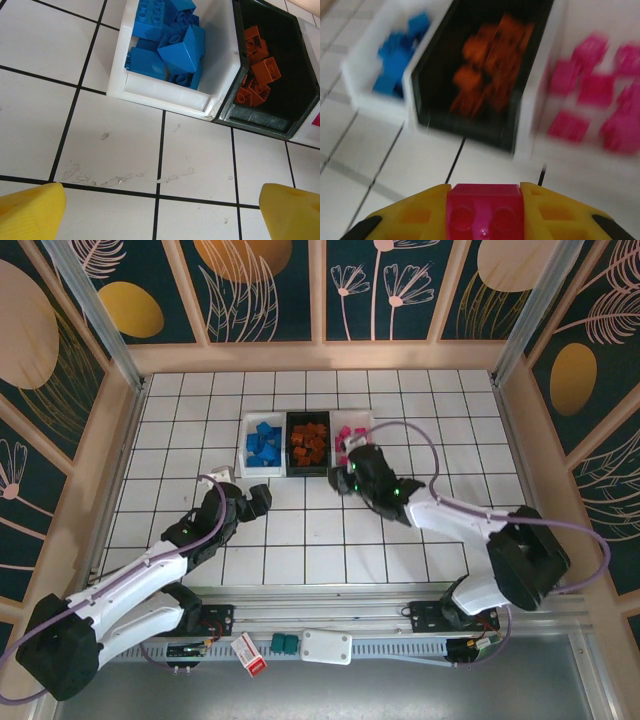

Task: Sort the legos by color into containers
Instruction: Place the lego in the container, then reset both arms

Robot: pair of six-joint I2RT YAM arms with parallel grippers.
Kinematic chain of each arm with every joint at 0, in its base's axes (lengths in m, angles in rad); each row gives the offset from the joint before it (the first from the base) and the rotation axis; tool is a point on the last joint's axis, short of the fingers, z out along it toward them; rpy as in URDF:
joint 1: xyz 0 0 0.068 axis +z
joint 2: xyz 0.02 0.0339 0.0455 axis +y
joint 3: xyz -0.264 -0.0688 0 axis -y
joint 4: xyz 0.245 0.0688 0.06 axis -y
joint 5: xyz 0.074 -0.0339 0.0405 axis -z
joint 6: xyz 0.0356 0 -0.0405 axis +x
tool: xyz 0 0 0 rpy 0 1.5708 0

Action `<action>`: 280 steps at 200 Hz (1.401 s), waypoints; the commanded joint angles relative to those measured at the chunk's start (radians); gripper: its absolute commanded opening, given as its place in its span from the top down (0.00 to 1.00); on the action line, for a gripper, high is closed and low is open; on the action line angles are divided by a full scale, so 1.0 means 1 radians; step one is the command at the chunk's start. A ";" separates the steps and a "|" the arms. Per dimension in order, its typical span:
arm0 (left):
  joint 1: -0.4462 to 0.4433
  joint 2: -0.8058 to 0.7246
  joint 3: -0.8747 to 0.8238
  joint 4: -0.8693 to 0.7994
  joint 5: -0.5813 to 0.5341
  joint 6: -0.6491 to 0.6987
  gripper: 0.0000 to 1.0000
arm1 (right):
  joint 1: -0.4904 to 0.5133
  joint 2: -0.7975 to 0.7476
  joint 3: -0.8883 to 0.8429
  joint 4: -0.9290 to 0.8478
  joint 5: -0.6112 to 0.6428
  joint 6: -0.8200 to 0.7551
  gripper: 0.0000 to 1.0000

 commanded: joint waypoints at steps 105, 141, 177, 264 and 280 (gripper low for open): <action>-0.004 -0.120 -0.022 -0.076 -0.078 -0.033 0.01 | -0.204 0.241 0.268 0.125 -0.043 0.068 0.24; -0.003 -0.156 0.036 -0.081 -0.194 0.004 0.01 | -0.165 -0.045 -0.028 0.346 -0.006 0.060 0.19; -0.002 -0.136 0.061 0.050 -0.376 0.120 0.01 | -0.138 -0.259 -0.301 0.435 0.085 0.088 0.14; 0.146 0.183 0.191 0.460 -0.460 0.559 0.01 | -0.150 -0.436 -0.469 0.450 0.348 0.071 0.01; 0.229 0.228 0.182 0.519 -0.407 0.617 0.01 | -0.158 -0.438 -0.464 0.433 0.363 0.069 0.01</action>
